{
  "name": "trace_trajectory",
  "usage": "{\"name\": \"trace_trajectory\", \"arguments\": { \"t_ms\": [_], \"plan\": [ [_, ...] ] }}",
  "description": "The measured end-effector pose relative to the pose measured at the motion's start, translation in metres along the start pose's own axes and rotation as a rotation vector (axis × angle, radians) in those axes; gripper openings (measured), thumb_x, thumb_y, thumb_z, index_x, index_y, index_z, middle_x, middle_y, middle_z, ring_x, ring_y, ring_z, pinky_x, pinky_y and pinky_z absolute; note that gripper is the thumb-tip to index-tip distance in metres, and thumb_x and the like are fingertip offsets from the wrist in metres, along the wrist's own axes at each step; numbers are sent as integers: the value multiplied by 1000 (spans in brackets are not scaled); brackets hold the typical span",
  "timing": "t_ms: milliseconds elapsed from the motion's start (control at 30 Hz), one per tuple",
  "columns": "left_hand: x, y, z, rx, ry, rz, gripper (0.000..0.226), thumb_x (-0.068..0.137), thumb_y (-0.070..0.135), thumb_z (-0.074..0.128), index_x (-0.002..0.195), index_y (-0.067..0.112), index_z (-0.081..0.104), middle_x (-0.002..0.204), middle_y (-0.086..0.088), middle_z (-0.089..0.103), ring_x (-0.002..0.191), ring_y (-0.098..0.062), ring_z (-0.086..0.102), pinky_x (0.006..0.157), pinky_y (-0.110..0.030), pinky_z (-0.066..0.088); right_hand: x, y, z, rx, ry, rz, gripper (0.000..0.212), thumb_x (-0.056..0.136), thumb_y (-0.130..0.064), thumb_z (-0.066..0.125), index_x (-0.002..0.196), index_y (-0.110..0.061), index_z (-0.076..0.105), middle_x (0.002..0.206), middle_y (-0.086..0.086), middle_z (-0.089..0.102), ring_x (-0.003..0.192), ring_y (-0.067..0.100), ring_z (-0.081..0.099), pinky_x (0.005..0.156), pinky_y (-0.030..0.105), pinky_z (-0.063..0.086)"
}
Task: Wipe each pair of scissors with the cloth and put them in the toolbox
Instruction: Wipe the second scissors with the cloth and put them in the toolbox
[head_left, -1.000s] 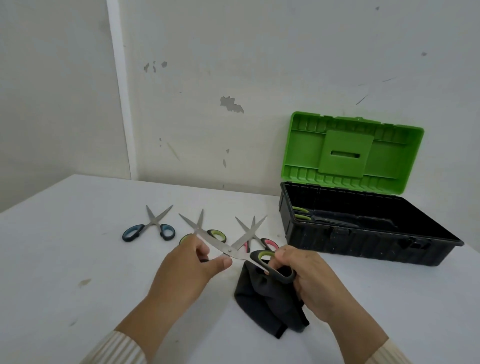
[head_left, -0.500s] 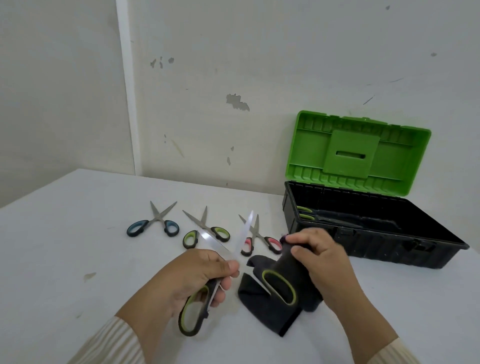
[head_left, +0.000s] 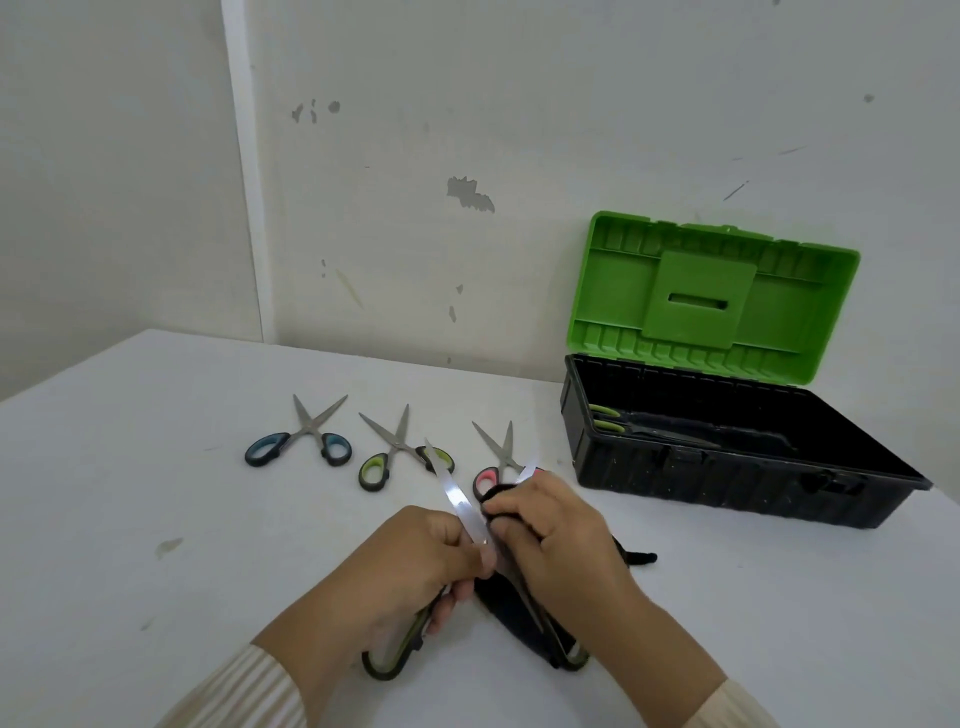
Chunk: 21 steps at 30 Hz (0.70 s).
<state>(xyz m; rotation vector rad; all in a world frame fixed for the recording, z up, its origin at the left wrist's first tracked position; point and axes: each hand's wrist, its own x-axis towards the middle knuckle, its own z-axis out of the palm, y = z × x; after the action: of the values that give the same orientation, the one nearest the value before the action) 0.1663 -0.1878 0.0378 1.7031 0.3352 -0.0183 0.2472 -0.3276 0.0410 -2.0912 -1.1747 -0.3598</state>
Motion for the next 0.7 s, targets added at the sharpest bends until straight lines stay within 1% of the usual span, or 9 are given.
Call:
{"name": "trace_trajectory", "arguments": {
  "t_ms": [67, 200, 333, 433, 467, 533, 600, 667, 700],
  "plan": [
    [-1, 0, 1, 5, -3, 6, 20, 84, 14, 67, 73, -3, 66, 49, -5, 55, 37, -19, 42, 37, -20, 36, 2, 6, -2, -2, 70, 73, 15, 85, -14, 57, 94, -20, 67, 90, -5, 56, 78, -6, 50, 74, 1, 37],
    [-2, 2, 0, 8, -13, 4, 21, 84, 13, 67, 66, 3, 65, 48, -4, 55, 36, -18, 42, 37, -21, 35, -5, -1, 4, 10, -27, 22, 15, 84, -15, 56, 93, -18, 68, 89, 0, 58, 80, 2, 50, 73, 0, 35],
    [-3, 4, 1, 29, -6, 13, 22, 85, 16, 68, 72, -2, 66, 48, -3, 55, 36, -18, 42, 37, -19, 36, 2, 8, -4, 43, 137, 106, 16, 83, -10, 61, 90, -21, 69, 87, -11, 55, 85, -13, 50, 77, 0, 36],
    [-3, 4, 0, 29, -3, 14, 23, 85, 14, 67, 65, 4, 63, 47, -3, 56, 35, -18, 42, 37, -20, 34, -8, -2, 5, 48, 7, 54, 15, 83, -16, 57, 93, -21, 68, 89, -4, 56, 82, -1, 52, 75, 3, 39],
    [-3, 3, -1, 36, 1, 15, 24, 86, 14, 67, 63, 5, 62, 47, -2, 56, 35, -18, 41, 37, -20, 34, -9, -2, 7, 51, 9, 43, 15, 82, -17, 56, 92, -21, 67, 89, -3, 56, 83, 0, 52, 75, 3, 39],
    [-3, 3, -1, 67, -4, 20, 25, 85, 15, 67, 62, 6, 61, 47, -1, 56, 35, -17, 42, 37, -20, 34, -2, 8, 2, 44, 125, 97, 14, 81, -16, 59, 90, -20, 68, 86, -5, 56, 83, 0, 52, 76, 0, 35],
    [-4, 4, 1, 90, -30, 16, 24, 85, 18, 67, 65, 5, 62, 49, -1, 57, 37, -16, 43, 38, -19, 36, 10, 24, -12, 8, 283, 221, 13, 81, -11, 63, 89, -18, 70, 86, -3, 58, 83, 4, 55, 77, -3, 32],
    [-5, 6, 2, 96, -46, 16, 23, 85, 20, 67, 69, 4, 64, 52, -3, 57, 37, -16, 43, 39, -19, 37, 10, 35, -29, -1, 383, 354, 16, 82, -10, 63, 89, -23, 69, 88, -5, 60, 89, 9, 56, 76, -3, 31],
    [-5, 7, 1, 95, -40, 15, 22, 85, 20, 67, 70, 3, 65, 52, -4, 57, 37, -16, 43, 40, -19, 38, 7, 35, -34, 17, 421, 388, 17, 83, -11, 62, 88, -27, 67, 89, -9, 60, 90, 5, 55, 76, -2, 32]
  ]
}}
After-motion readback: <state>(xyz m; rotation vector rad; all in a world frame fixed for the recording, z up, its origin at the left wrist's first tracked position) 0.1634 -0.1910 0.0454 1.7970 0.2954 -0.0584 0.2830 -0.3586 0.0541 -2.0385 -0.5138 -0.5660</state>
